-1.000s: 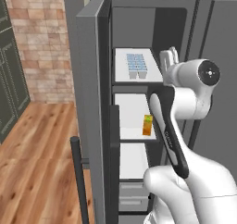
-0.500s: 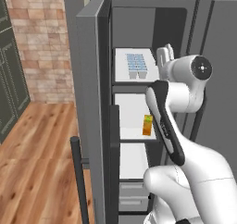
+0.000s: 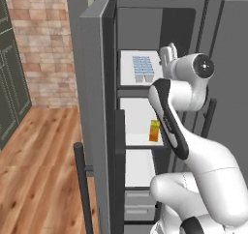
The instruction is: Open the freezer door, pick up the ice cube tray from the freezer, and place it on the dining counter.
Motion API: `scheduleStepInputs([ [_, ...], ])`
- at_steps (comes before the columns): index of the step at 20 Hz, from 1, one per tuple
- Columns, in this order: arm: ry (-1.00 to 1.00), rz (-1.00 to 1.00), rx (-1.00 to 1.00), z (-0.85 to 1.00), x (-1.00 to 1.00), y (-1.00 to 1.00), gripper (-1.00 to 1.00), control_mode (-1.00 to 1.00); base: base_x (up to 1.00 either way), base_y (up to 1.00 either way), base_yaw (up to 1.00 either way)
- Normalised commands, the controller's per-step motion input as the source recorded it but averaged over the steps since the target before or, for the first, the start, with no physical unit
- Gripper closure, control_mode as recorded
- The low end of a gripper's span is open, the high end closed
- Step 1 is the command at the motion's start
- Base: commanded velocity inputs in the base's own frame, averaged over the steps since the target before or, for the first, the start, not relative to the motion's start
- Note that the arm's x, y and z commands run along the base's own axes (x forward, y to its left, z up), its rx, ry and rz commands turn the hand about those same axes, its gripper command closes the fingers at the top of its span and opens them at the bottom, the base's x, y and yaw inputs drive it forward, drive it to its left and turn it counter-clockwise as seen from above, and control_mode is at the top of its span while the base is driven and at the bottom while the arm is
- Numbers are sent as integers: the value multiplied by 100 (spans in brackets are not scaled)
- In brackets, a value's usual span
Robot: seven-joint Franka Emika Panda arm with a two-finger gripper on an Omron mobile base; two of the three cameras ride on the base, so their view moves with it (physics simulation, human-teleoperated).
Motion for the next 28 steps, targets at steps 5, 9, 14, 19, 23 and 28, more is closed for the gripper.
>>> scheduleStepInputs([
  [5,0,0,0,-8,28,0,-100,-100,0,0,0],
  [9,0,0,0,-9,33,0,-100,-100,0,0,0],
  [14,0,0,0,-9,34,0,-100,-100,0,0,0],
  [19,0,0,0,-9,26,0,-100,-100,0,0,0],
  [23,0,0,0,-6,24,0,-100,-100,0,0,0],
  [28,0,0,0,-4,24,0,-100,-100,0,0,0],
])
